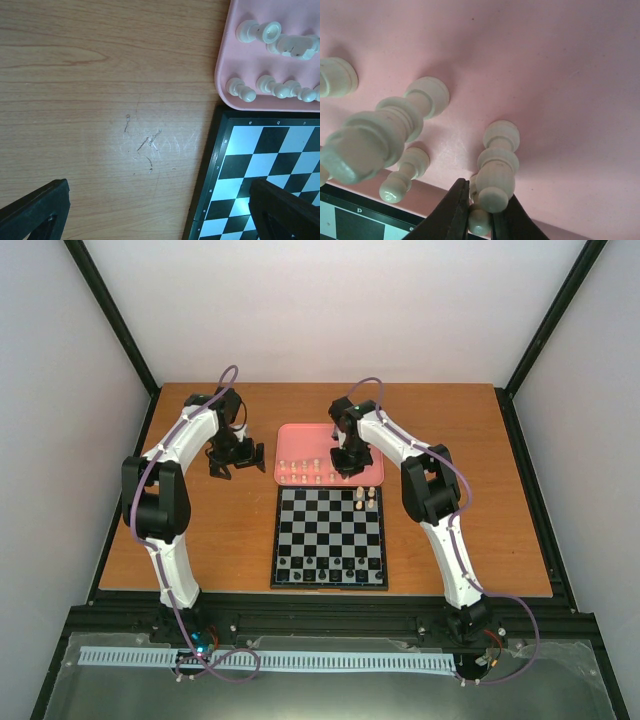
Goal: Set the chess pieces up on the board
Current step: Pick up the chess piece from the storage box.
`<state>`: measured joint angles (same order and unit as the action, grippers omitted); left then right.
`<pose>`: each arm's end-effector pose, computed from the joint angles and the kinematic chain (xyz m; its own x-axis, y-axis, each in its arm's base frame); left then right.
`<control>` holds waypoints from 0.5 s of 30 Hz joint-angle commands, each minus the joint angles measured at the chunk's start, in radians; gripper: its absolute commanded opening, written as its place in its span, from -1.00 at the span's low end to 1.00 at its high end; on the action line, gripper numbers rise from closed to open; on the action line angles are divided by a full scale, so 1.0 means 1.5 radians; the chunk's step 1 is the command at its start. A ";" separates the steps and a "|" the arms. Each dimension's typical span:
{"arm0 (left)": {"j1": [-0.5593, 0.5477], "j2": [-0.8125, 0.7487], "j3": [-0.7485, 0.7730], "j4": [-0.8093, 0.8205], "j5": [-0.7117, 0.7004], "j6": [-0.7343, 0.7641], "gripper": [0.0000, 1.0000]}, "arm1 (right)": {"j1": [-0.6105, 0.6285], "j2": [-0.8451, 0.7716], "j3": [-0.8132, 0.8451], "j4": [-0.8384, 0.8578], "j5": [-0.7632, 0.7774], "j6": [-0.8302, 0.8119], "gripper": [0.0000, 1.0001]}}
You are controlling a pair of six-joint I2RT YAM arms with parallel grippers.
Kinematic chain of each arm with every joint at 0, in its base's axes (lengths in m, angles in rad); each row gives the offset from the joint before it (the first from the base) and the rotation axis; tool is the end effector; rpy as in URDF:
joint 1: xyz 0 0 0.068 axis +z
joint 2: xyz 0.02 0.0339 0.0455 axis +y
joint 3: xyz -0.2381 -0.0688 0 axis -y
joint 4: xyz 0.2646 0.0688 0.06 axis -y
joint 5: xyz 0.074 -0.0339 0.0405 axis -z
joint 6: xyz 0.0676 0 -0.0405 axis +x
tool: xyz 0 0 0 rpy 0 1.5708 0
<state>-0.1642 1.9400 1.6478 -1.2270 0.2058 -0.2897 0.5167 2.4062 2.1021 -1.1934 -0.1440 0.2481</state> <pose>0.3764 -0.0764 0.1768 -0.9929 -0.1189 0.0089 -0.1181 0.9705 -0.2103 0.4102 0.2442 0.1107 -0.9629 -0.2676 -0.0358 -0.2699 0.9501 0.1567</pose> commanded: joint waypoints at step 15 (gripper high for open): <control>-0.002 -0.023 0.010 0.002 -0.009 0.012 1.00 | 0.002 -0.065 0.066 -0.071 -0.001 -0.026 -0.92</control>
<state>-0.1642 1.9400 1.6463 -1.2270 0.2028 -0.2897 0.5167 2.4035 2.1601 -1.2419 -0.1467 0.2317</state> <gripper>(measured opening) 0.999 0.103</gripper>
